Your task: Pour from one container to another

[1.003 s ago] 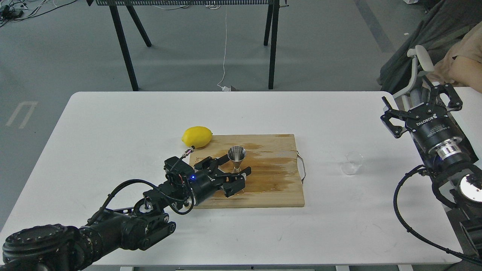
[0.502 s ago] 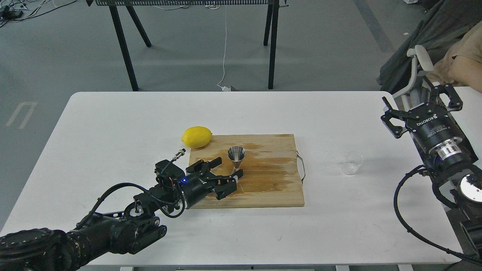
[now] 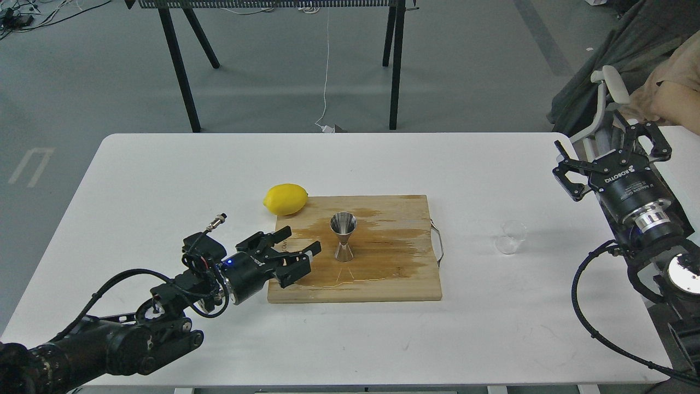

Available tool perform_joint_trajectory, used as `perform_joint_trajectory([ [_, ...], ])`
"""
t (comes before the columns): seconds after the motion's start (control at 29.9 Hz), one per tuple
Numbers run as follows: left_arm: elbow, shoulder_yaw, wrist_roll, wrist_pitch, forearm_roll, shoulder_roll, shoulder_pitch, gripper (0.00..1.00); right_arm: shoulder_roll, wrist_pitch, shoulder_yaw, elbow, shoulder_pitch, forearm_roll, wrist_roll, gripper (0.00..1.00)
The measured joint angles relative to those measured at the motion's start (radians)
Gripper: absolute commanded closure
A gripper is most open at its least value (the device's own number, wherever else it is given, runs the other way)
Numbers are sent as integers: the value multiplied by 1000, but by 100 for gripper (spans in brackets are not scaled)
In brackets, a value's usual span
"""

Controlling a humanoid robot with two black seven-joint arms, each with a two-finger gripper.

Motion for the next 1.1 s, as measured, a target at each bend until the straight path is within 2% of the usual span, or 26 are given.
perform_joint_trajectory([
  [0.2, -236, -69, 0, -255, -209, 224, 3, 5, 1, 0, 1, 0, 1, 0, 0, 1],
  [0.3, -304, -156, 0, -419, -312, 298, 4, 5, 5, 0, -3, 0, 1, 0, 0, 1],
  [0.37, -324, -235, 0, -558, -385, 327, 4, 5, 10, 0, -6, -1, 2, 0, 0, 1],
  [0.47, -316, -372, 0, -810, -523, 348, 4, 5, 13, 0, -9, -1, 6, 0, 0, 1],
  [0.54, -277, -446, 0, -884, -628, 356, 4, 5, 14, 0, -10, -2, 9, 0, 0, 1],
  [0.74, -59, -555, 0, -916, -940, 352, -8, 5, 41, 0, -7, -7, 14, 0, 0, 1],
  [0.9, 118, -576, 0, -916, -1240, 344, -23, 5, 92, 0, 1, -7, 17, 11, 0, 1],
  [1.1, 188, -578, 0, -916, -1433, 330, -63, 5, 122, 0, -9, -2, 14, 164, -5, 1],
])
